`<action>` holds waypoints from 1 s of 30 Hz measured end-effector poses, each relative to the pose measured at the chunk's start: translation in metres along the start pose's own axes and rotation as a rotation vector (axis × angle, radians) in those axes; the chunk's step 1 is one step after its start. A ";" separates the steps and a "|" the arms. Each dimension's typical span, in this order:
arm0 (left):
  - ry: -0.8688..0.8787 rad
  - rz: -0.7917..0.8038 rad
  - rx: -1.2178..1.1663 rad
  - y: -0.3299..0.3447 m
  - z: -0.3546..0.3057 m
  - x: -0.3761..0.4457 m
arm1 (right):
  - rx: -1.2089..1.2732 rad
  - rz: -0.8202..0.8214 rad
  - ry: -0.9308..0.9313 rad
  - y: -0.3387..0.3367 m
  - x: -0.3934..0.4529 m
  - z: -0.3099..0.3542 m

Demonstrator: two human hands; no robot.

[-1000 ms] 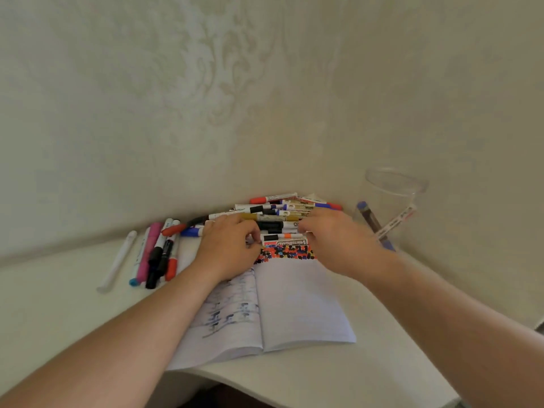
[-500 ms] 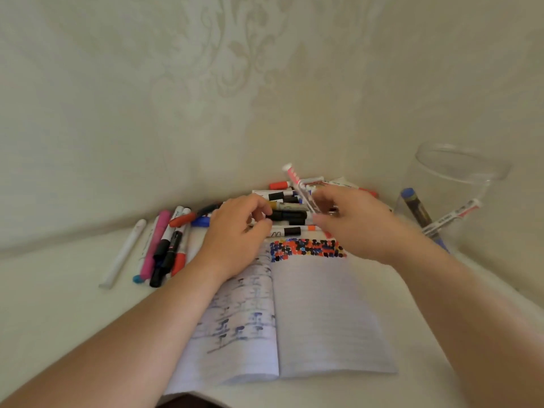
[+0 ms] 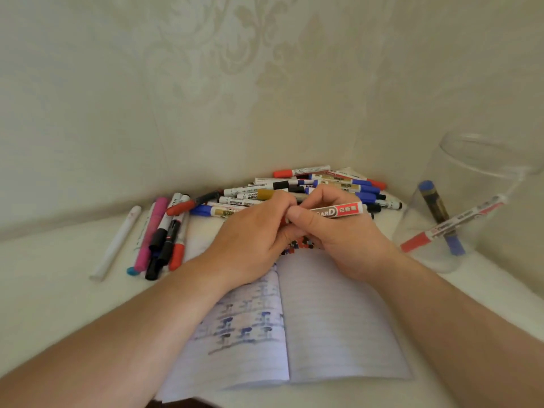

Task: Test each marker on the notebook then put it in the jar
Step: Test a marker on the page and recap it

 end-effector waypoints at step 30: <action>-0.231 0.411 0.124 0.015 0.026 -0.012 | -0.395 -0.217 0.157 -0.029 -0.015 -0.013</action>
Point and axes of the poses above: each hand's wrist, its own x-axis towards the middle knuckle, its own y-axis out of the palm, z = x × y, the point moved 9 cm from there along x, towards the middle knuckle, and after that the axes turned 7 degrees about y, right-handed, at the moved point
